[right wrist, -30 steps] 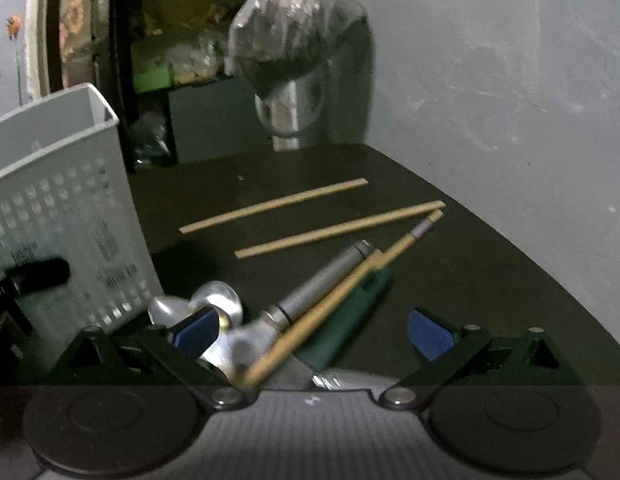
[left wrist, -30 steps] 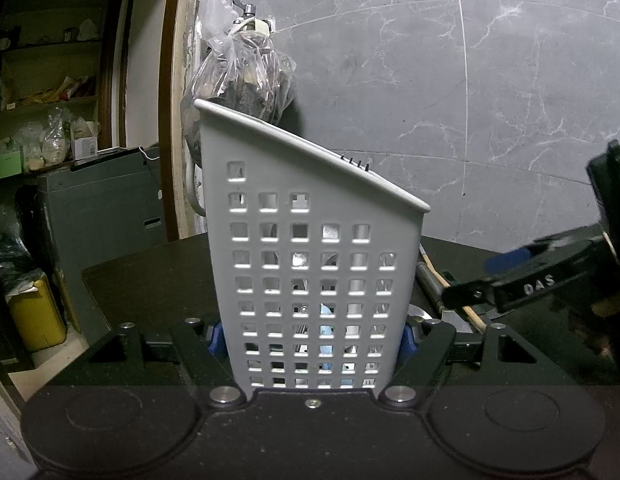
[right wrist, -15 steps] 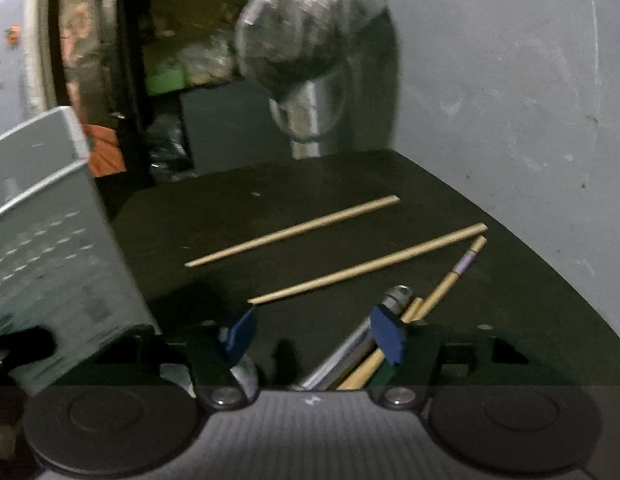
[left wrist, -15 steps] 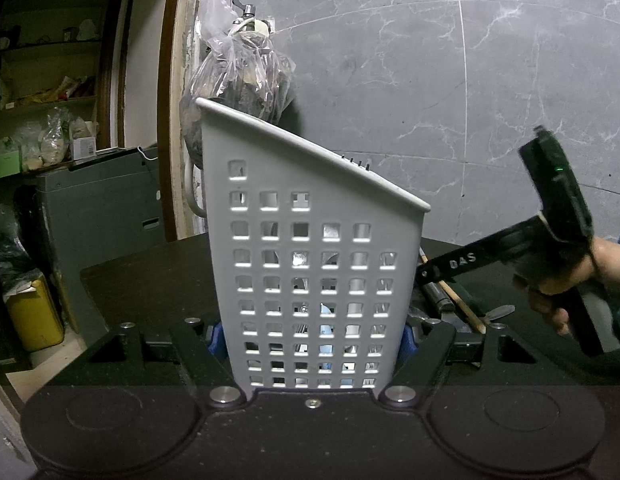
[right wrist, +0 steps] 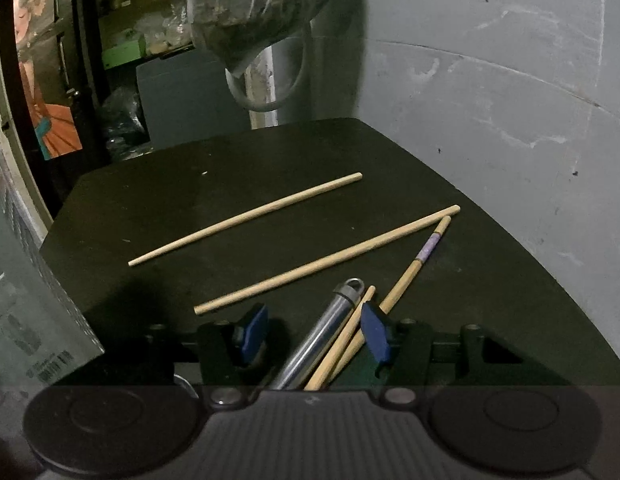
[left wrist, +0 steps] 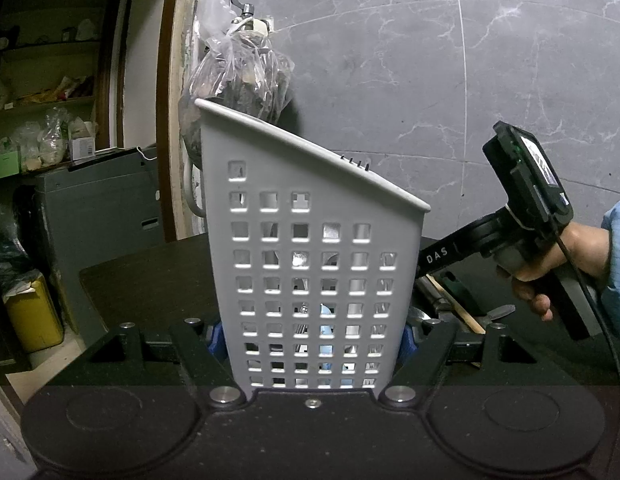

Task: Organize utensils
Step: 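Close the right gripper on the metal tube and lift it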

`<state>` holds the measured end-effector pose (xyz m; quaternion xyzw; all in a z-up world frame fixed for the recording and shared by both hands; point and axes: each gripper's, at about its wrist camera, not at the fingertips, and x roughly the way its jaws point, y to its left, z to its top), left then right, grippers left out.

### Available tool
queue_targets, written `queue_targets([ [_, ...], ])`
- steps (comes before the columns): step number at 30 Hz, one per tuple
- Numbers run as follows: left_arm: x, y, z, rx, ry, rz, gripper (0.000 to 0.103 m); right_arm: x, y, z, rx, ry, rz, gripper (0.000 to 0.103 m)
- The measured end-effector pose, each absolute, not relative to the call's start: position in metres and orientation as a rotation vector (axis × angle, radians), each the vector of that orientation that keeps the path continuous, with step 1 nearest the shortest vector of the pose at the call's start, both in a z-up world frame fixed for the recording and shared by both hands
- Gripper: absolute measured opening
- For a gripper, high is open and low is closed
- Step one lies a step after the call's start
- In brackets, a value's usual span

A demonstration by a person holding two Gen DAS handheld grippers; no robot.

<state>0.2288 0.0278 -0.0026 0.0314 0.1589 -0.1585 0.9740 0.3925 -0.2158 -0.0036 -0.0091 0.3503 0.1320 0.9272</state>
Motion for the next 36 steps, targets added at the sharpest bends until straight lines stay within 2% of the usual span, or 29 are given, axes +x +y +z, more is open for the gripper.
queue_targets([
  [8, 0.229, 0.028, -0.003, 0.063, 0.32, -0.32, 0.076, 0.383, -0.217, 0.0, -0.006, 0.714, 0.307, 0.056],
  [15, 0.229, 0.027, -0.003, 0.063, 0.321, -0.32, 0.076, 0.391, -0.218, -0.005, 0.012, 0.747, 0.302, 0.043],
  [24, 0.229, 0.027, -0.003, 0.063, 0.32, -0.32, 0.076, 0.389, -0.212, -0.001, -0.022, 0.73, 0.303, 0.04],
  [27, 0.229, 0.027, -0.003, 0.063, 0.32, -0.32, 0.076, 0.389, -0.208, 0.0, -0.043, 0.728, 0.321, 0.033],
  [36, 0.23, 0.027, -0.003, 0.063, 0.32, -0.322, 0.076, 0.39, -0.2, 0.0, -0.085, 0.724, 0.353, 0.03],
])
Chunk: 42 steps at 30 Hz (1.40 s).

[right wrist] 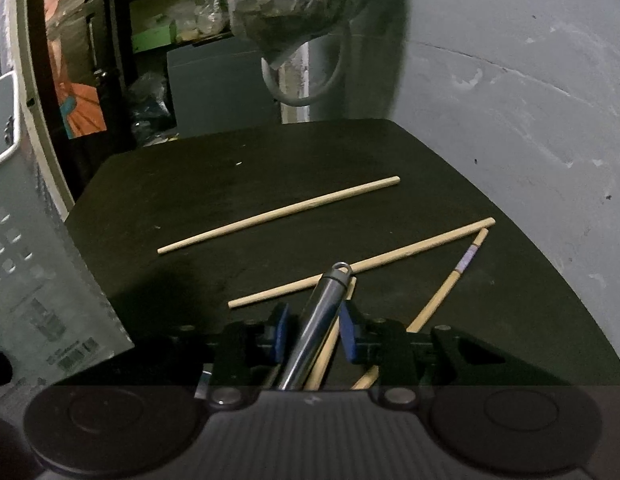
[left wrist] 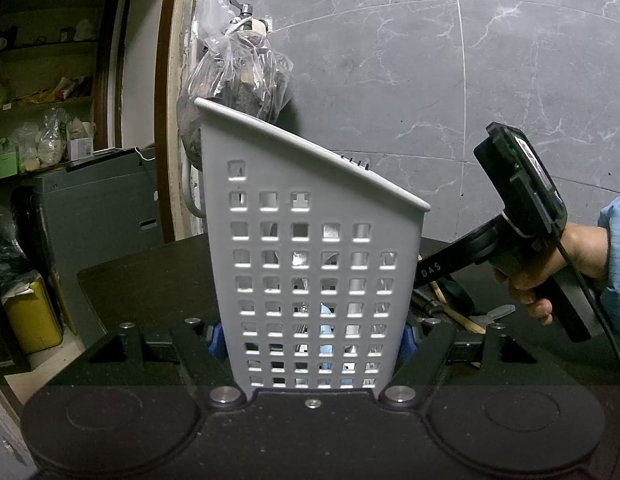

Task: Organize utensils
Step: 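Close the right gripper on the metal tube and lift it, then carry the metal tube with the right gripper above the white caddy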

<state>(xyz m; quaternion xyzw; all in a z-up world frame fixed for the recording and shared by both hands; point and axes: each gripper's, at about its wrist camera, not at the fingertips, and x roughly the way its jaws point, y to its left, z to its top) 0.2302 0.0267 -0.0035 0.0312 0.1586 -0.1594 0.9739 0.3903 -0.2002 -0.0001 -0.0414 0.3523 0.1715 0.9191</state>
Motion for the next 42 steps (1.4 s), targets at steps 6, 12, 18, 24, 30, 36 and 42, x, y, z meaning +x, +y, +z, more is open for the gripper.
queue_targets([
  [6, 0.23, 0.027, -0.004, 0.063, 0.32, -0.322, 0.076, 0.386, -0.184, 0.001, -0.201, 0.708, 0.37, 0.03],
  [12, 0.23, 0.027, -0.004, 0.063, 0.32, -0.322, 0.076, 0.372, -0.172, -0.002, -0.308, 0.678, 0.367, 0.031],
  [18, 0.23, 0.027, -0.004, 0.062, 0.32, -0.321, 0.076, 0.358, -0.168, -0.002, -0.362, 0.672, 0.408, 0.028],
  [24, 0.23, 0.026, -0.004, 0.061, 0.32, -0.322, 0.076, 0.363, -0.164, 0.0, -0.354, 0.69, 0.453, 0.027],
  [30, 0.231, 0.026, -0.004, 0.061, 0.319, -0.322, 0.076, 0.385, -0.167, 0.003, -0.282, 0.749, 0.534, 0.028],
  [36, 0.23, 0.026, -0.004, 0.06, 0.32, -0.322, 0.076, 0.388, -0.155, 0.003, -0.327, 0.736, 0.542, 0.028],
  [42, 0.231, 0.025, -0.004, 0.059, 0.32, -0.323, 0.076, 0.393, -0.153, 0.006, -0.308, 0.753, 0.557, 0.025],
])
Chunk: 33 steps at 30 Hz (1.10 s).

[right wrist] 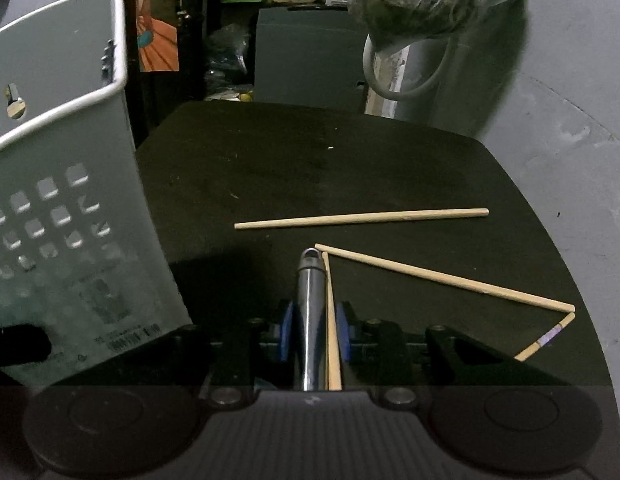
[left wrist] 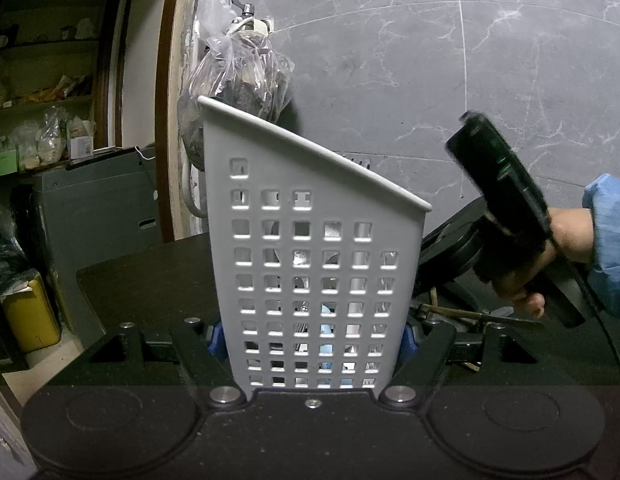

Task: Organize utensils
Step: 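Carry the metal tube with the right gripper above the white caddy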

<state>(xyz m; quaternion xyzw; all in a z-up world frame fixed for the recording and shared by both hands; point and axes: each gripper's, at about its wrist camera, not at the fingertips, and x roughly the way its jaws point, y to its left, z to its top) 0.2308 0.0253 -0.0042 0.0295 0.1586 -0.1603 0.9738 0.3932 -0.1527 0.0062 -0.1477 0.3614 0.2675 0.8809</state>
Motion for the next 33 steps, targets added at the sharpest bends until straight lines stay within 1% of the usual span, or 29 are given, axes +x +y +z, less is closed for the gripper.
queue_targets([
  [1, 0.231, 0.025, -0.004, 0.059, 0.32, -0.324, 0.076, 0.393, -0.154, 0.007, -0.301, 0.754, 0.557, 0.02],
  [2, 0.231, 0.025, -0.004, 0.059, 0.32, -0.324, 0.076, 0.391, -0.157, 0.01, -0.287, 0.737, 0.562, 0.019],
  [10, 0.232, 0.025, -0.004, 0.058, 0.321, -0.324, 0.076, 0.372, -0.195, 0.028, -0.117, 0.608, 0.598, 0.019],
  [16, 0.233, 0.024, -0.004, 0.06, 0.321, -0.323, 0.076, 0.347, -0.229, 0.04, 0.04, 0.449, 0.612, 0.019],
  [26, 0.233, 0.025, -0.004, 0.058, 0.321, -0.323, 0.076, 0.317, -0.251, 0.058, 0.11, 0.278, 0.594, 0.019],
  [33, 0.232, 0.024, -0.005, 0.054, 0.324, -0.317, 0.076, 0.295, -0.255, 0.085, 0.121, 0.175, 0.575, 0.019],
])
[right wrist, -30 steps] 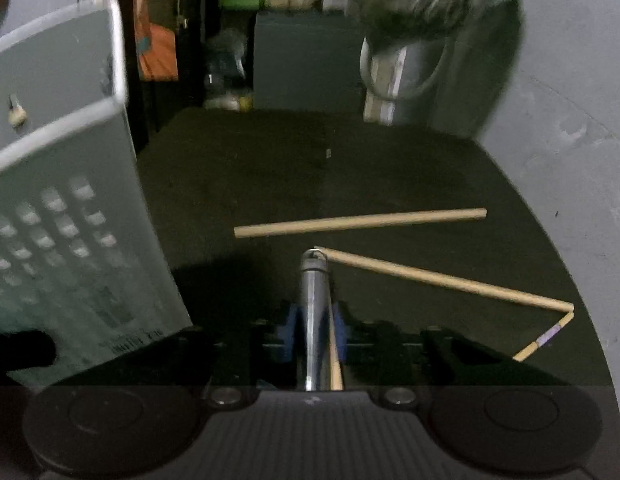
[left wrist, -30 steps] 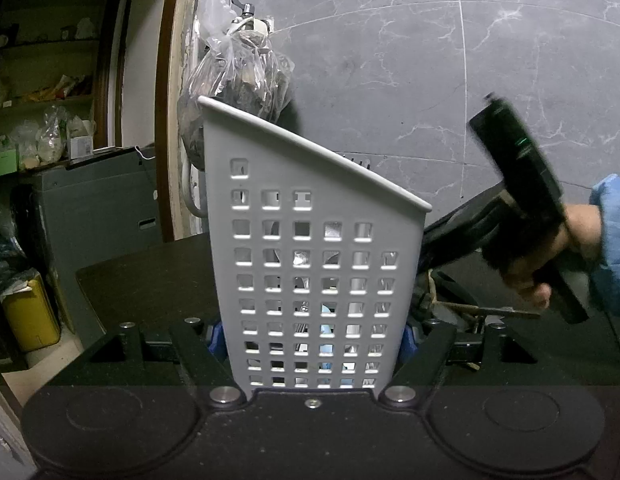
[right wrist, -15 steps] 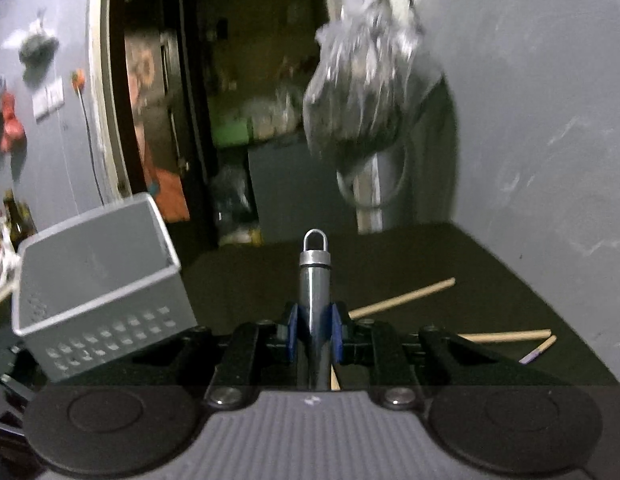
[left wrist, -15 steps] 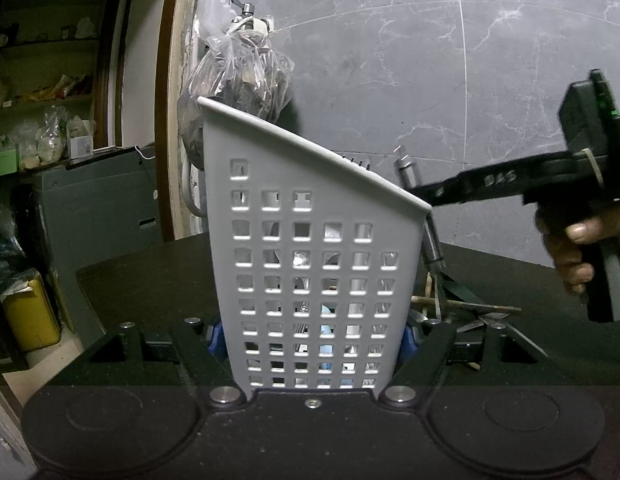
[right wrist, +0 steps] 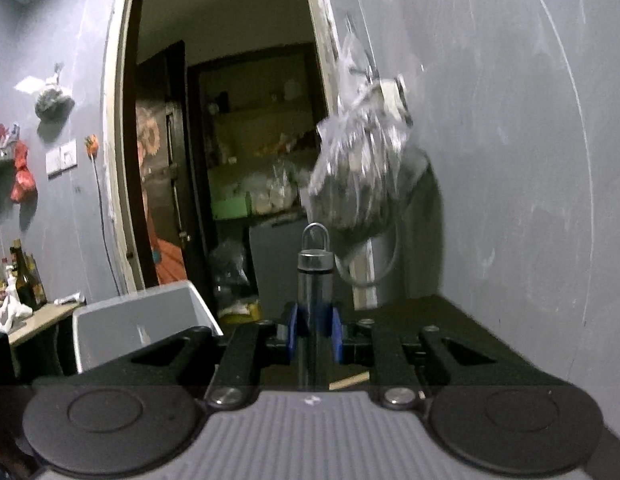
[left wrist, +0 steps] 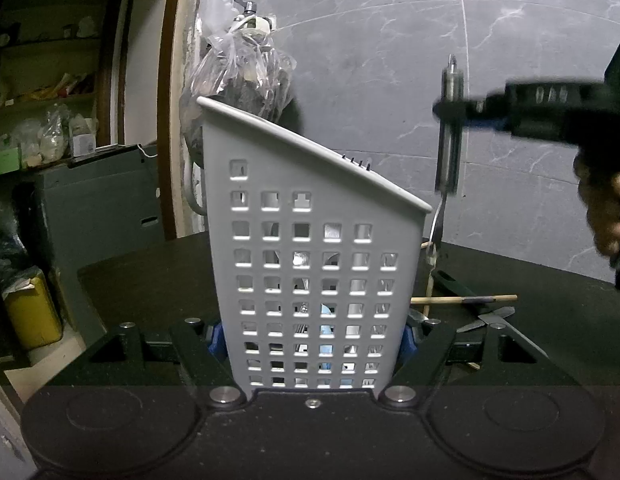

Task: Organize utensils
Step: 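Carry the metal tube with the right gripper above the white caddy, then lower the metal tube into the caddy and open the right gripper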

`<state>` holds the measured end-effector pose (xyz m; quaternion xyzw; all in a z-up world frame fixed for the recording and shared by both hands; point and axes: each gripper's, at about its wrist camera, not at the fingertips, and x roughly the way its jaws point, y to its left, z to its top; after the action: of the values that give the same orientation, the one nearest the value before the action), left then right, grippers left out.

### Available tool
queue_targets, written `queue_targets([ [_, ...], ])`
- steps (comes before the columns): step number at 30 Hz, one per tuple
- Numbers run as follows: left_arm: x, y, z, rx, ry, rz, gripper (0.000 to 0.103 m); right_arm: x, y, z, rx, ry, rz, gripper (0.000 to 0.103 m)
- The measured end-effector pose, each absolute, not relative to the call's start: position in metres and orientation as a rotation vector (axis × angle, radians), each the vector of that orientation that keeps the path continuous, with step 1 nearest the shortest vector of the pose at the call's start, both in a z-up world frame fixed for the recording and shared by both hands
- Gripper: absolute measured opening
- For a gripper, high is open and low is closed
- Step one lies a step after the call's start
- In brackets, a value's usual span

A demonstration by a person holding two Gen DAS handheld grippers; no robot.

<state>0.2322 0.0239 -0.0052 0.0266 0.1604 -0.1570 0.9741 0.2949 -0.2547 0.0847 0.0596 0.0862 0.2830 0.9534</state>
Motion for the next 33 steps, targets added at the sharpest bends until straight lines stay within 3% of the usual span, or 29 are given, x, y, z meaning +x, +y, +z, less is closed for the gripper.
queue_targets([
  [17, 0.226, 0.023, -0.004, 0.043, 0.329, -0.308, 0.076, 0.246, -0.204, 0.163, 0.065, -0.107, 0.71, 0.019],
  [33, 0.223, 0.022, -0.001, 0.038, 0.332, -0.302, 0.076, 0.255, -0.15, 0.139, 0.009, 0.032, 0.78, 0.02],
])
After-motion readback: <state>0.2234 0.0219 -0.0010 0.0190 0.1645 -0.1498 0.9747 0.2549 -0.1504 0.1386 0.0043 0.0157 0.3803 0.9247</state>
